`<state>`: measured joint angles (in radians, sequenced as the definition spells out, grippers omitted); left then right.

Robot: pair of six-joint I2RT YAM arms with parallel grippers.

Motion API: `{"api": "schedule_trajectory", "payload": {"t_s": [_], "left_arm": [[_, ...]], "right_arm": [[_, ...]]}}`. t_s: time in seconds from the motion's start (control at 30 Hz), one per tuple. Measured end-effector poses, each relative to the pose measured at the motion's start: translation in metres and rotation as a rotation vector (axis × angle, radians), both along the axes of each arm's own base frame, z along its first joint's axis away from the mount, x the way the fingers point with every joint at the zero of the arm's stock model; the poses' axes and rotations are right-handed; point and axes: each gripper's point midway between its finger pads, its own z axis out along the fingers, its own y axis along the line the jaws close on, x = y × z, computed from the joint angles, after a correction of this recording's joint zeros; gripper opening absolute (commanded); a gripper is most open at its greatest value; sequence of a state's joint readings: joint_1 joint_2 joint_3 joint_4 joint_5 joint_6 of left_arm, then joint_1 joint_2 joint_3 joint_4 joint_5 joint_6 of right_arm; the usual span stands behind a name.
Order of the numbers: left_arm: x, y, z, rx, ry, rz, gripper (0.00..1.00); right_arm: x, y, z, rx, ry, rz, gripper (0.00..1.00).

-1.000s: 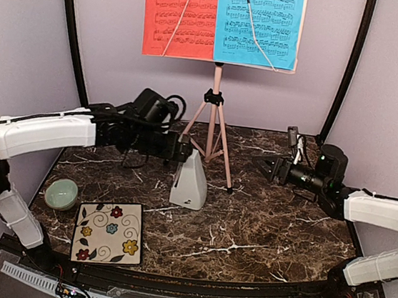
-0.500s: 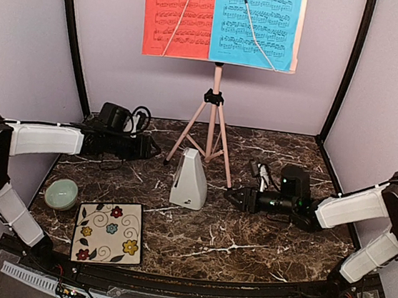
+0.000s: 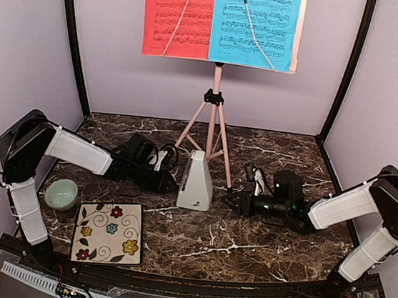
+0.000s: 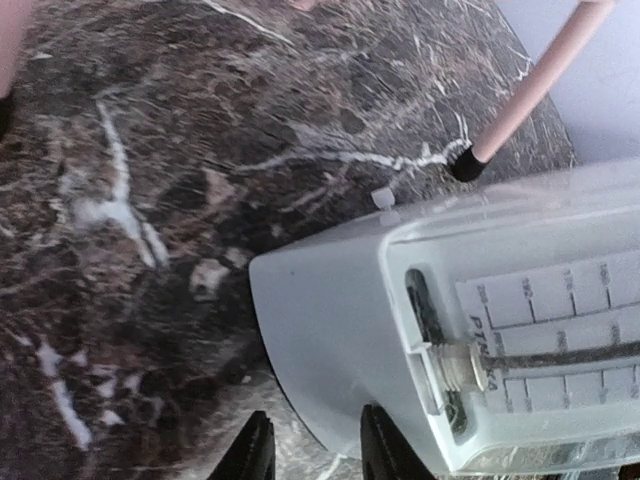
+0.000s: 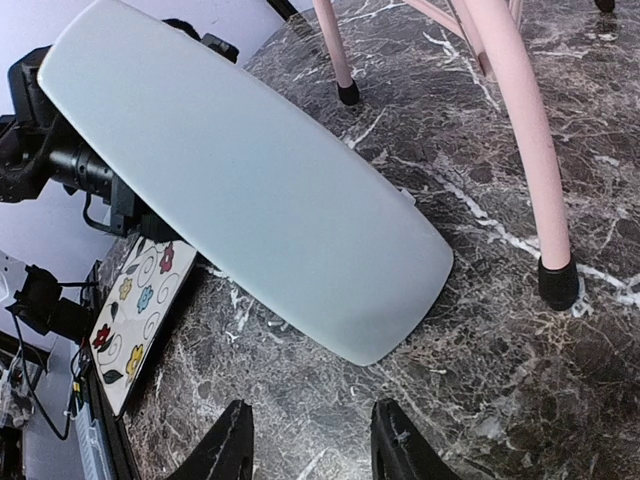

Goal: Set up the instrument practice props

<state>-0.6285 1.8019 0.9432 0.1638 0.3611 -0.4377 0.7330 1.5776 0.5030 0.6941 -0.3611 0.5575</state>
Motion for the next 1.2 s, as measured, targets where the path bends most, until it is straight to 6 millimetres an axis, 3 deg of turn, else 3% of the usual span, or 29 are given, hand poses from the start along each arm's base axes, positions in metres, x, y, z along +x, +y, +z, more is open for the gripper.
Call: {"api": "schedule_trajectory", "payload": {"t_s": [0.2, 0.33, 0.43, 0.63, 0.7, 0.83, 0.97, 1.2], "left_arm": [[-0.043, -0.044, 0.002, -0.035, -0.018, -0.145, 0.32], [-0.061, -0.061, 0.007, -0.053, -0.034, -0.214, 0.29], [-0.046, -0.046, 0.010, -0.054, -0.042, -0.171, 0.23], [0.022, 0.008, 0.025, -0.024, -0.103, 0.002, 0.22], [0.039, 0.004, 0.032, -0.019, -0.127, 0.005, 0.19], [0.065, -0.022, 0.043, -0.050, -0.172, -0.034, 0.17], [0.067, -0.036, 0.029, -0.063, -0.153, -0.077, 0.16], [0.036, -0.061, 0.016, -0.074, -0.128, -0.186, 0.15]], "right_arm": [[0.008, -0.014, -0.014, -0.062, 0.021, -0.042, 0.39], [0.016, -0.029, -0.016, -0.086, 0.029, -0.088, 0.34], [0.017, -0.035, -0.015, -0.097, 0.021, -0.100, 0.29], [0.014, -0.037, -0.020, -0.106, 0.037, -0.110, 0.22], [0.013, -0.036, -0.023, -0.109, 0.047, -0.113, 0.21], [0.009, -0.030, -0.036, -0.118, 0.078, -0.104, 0.17], [0.007, -0.025, -0.055, -0.139, 0.123, -0.104, 0.15], [0.017, -0.019, -0.065, -0.149, 0.141, -0.123, 0.14]]}}
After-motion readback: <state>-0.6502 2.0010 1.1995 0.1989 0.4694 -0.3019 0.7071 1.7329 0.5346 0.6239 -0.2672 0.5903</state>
